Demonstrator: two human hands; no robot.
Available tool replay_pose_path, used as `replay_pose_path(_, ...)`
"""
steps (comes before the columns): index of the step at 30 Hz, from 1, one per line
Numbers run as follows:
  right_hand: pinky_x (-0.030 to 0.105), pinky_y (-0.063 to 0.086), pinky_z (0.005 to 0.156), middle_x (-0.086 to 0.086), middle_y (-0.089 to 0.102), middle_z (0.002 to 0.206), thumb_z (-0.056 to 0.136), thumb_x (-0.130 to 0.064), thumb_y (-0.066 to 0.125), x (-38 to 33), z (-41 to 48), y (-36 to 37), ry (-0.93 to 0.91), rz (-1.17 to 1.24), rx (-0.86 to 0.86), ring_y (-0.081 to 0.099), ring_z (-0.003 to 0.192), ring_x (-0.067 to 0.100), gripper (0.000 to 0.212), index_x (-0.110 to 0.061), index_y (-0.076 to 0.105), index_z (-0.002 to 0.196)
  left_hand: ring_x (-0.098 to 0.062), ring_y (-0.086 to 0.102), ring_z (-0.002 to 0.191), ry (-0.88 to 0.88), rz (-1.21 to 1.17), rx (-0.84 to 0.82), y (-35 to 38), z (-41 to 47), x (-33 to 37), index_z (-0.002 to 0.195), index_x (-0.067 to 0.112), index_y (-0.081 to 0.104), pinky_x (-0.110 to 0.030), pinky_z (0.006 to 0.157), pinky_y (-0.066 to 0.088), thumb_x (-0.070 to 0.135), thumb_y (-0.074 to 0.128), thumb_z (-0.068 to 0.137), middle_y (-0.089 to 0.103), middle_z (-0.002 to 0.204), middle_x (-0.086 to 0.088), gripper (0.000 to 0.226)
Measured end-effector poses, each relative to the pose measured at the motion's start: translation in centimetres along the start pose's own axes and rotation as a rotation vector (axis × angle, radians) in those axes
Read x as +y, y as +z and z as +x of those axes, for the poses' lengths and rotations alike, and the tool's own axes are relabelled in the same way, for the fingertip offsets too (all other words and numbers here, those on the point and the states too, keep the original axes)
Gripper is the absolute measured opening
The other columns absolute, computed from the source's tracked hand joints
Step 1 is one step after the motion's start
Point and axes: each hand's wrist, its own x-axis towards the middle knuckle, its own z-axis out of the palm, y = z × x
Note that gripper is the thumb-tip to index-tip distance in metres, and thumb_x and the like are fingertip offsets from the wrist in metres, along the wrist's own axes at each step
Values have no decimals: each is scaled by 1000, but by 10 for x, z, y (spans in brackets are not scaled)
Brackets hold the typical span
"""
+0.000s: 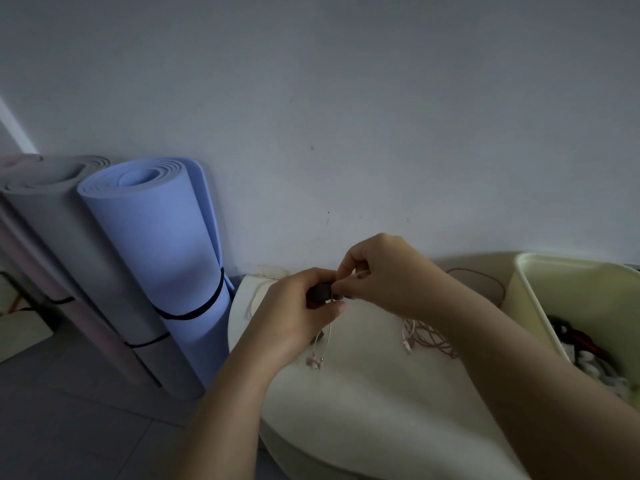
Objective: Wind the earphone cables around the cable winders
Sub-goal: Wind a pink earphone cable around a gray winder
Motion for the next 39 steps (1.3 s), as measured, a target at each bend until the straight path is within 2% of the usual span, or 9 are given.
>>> replay_pose_path(6,6,33,44,-13,46,50,81,-25,70,-3,-2,0,-27,22,-28,46,47,-11,8,-18,70,77,-9,64,79,-34,1,14,-1,0,-1,100,38,68,-29,77,52,18,72,83,68,79,11,27)
replay_pose_path(10,9,32,41,-18,49,44,82,-28,68,2,-1,-7,5,15,-14,45,43,-4,11,-21,68,74,-3,64,82,-78,-57,17,-6,-2,4,103,35,68,-12,65,52,21,75,82,69,93,11,26)
replay_pose_path(14,15,37,52,-3,67,70,84,-31,66,8,1,-7,10,32,-5,49,55,3,11,-23,70,77,-3,65,79,-106,-83,12,-5,-4,9,93,37,68,-15,64,53,22,76,81,69,84,17,21)
replay_pose_path(17,10,36,49,-1,69,73,84,-30,67,9,1,-6,-5,68,-2,47,51,0,11,-23,69,76,-8,66,80,-112,-75,15,-4,-4,10,92,38,68,-21,70,54,25,76,80,70,85,12,19)
replay_pose_path(22,7,35,45,-5,63,61,83,-30,67,9,1,-6,-14,136,20,47,45,-3,13,-21,68,74,-14,69,86,-122,-132,1,-3,-4,12,95,33,69,-35,80,57,26,76,80,73,88,8,19)
replay_pose_path(25,6,35,45,-8,61,56,83,-32,68,8,0,-5,-17,157,9,48,44,-3,15,-19,69,75,-15,69,86,-124,-157,1,-2,-3,12,94,31,70,-38,79,57,24,76,80,73,88,4,17)
replay_pose_path(28,6,36,45,-10,61,57,83,-30,68,9,2,-5,-5,157,33,49,46,-5,14,-19,69,74,-13,68,82,-114,-156,3,-2,-3,12,94,31,70,-38,79,56,21,75,82,72,88,1,16)
replay_pose_path(34,5,37,46,-12,60,58,84,-28,68,17,6,-3,45,225,51,50,47,-7,15,-23,66,70,-11,58,68,-119,-184,-6,-3,-4,14,91,30,70,-28,65,52,19,75,82,67,91,-14,15)
replay_pose_path(39,5,31,42,-13,49,51,86,-28,67,23,10,0,98,296,127,44,41,-5,18,-23,63,69,-8,55,67,-95,-176,-24,-4,-5,16,92,26,70,-25,62,49,21,75,81,62,79,-3,14)
